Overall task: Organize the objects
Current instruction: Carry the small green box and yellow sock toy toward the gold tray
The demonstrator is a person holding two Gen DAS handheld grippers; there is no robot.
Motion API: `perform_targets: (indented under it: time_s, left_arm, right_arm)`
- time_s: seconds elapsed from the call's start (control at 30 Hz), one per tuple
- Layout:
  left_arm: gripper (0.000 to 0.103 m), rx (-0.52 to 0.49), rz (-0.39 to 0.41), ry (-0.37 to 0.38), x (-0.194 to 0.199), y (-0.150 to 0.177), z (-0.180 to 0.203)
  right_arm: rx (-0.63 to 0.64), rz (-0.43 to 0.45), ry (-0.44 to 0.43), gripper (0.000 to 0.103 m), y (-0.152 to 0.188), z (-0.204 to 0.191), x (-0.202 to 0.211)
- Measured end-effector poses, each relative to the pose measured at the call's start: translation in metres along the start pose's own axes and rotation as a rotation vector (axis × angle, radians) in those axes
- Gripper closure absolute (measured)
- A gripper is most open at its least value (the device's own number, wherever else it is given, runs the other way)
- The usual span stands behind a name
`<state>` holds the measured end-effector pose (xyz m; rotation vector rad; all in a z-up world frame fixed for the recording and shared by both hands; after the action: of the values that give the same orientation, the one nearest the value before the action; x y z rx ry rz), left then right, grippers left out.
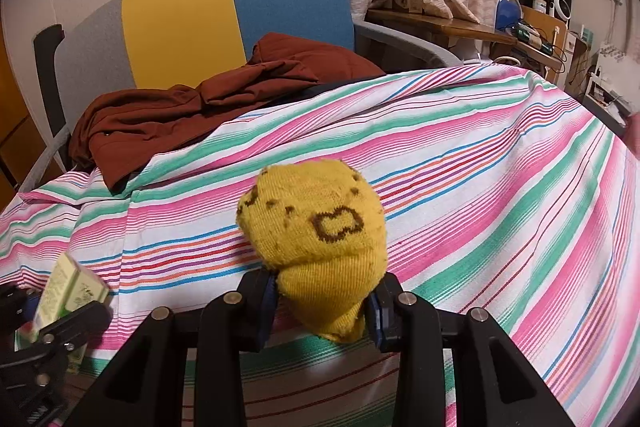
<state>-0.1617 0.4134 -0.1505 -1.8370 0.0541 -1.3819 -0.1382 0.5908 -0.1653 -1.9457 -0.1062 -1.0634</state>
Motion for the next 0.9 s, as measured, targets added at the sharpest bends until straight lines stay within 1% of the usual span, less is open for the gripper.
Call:
perform_targets:
  time_s: [0.1, 0.17, 0.23, 0.4, 0.57, 0.67, 0.7, 0.9]
  left_arm:
    - [0.073, 0.032, 0.007, 0.039, 0.013, 0.003, 0.006]
    - [0.073, 0.020, 0.013, 0.039, 0.022, 0.006, 0.010]
    - [0.073, 0.029, 0.018, 0.039, 0.028, 0.005, 0.013]
    - [0.073, 0.119, 0.031, 0.068, 0.034, 0.004, 0.023]
    - [0.073, 0.141, 0.034, 0.042, 0.020, 0.010, 0.034]
    - [0.073, 0.134, 0.043, -0.005, 0.010, 0.018, 0.034]
    - [0.073, 0.135, 0.061, -0.017, 0.009, 0.020, 0.033]
    - [0.073, 0.159, 0.098, -0.020, 0.009, 0.024, 0.028]
  right_arm:
    - [0.005, 0.000, 0.008, 0.066, 0.000, -0.001, -0.001]
    - [0.008, 0.000, 0.012, 0.066, 0.000, -0.001, -0.001]
    - [0.009, 0.001, 0.015, 0.066, 0.000, -0.002, -0.001]
    - [0.017, 0.002, 0.025, 0.066, 0.000, -0.003, -0.001]
    - [0.006, 0.008, 0.028, 0.066, -0.001, -0.001, 0.000]
    - [-0.022, 0.012, 0.028, 0.066, -0.002, 0.005, 0.002]
    - [-0.030, 0.012, 0.026, 0.066, -0.002, 0.007, 0.002]
    - [-0.035, 0.043, 0.044, 0.069, -0.005, 0.008, 0.008]
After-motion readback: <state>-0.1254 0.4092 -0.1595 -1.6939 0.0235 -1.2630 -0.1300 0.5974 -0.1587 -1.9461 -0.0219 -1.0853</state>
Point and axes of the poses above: each gripper's, at about its wrist camera, not at the fingertips, and x roughly against the way its jaws point, z to its right, y to its underside, the point moved 8 cm from there along -x, roughly the way its jaws point, and after that the axes turned 13 degrees about -x, right-handed, at the moved point
